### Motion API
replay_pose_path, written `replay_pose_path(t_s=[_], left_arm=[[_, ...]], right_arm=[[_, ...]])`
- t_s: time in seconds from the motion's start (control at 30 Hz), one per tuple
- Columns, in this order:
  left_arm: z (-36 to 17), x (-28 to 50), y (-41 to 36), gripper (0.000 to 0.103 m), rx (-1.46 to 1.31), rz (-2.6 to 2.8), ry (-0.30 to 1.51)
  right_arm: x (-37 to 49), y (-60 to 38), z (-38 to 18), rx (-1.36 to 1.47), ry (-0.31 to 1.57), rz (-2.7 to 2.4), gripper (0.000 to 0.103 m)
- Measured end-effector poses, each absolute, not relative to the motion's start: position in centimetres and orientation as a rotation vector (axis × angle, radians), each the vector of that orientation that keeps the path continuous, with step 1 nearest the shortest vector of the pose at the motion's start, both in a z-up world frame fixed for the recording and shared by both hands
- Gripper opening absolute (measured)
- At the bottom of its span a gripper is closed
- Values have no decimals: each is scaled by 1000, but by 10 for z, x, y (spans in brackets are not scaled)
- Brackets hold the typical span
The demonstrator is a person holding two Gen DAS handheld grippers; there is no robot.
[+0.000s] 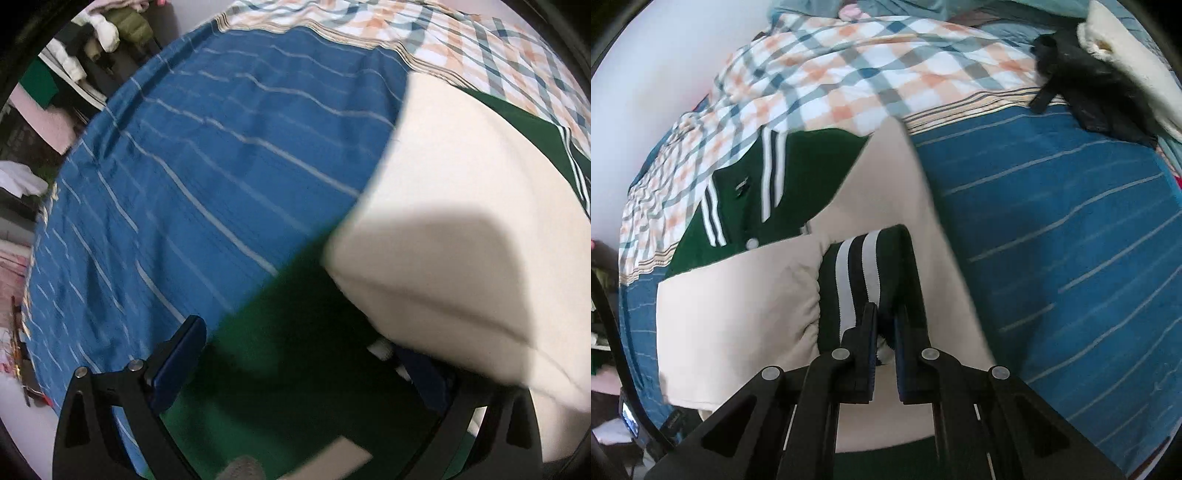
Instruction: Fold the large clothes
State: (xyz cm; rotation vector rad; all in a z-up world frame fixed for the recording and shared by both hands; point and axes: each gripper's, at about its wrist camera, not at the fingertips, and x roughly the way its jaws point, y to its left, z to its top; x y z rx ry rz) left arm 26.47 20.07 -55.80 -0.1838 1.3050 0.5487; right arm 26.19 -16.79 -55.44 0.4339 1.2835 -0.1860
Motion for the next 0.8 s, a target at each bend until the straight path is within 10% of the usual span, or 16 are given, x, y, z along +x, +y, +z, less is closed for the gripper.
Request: replay_pose_path(t_s=[0.1,0.27,0.8], left_arm=[[-555,268,207,103,-182,537,1347],[-518,227,195,103,8,510,1328],[-590,114,207,103,2,539,1379]], right_arm=[[271,-179,-584,431,1394,-198,10],[253,-178,-581,496,1505,-132,41],[113,-36,-656,775,1885,277,39]])
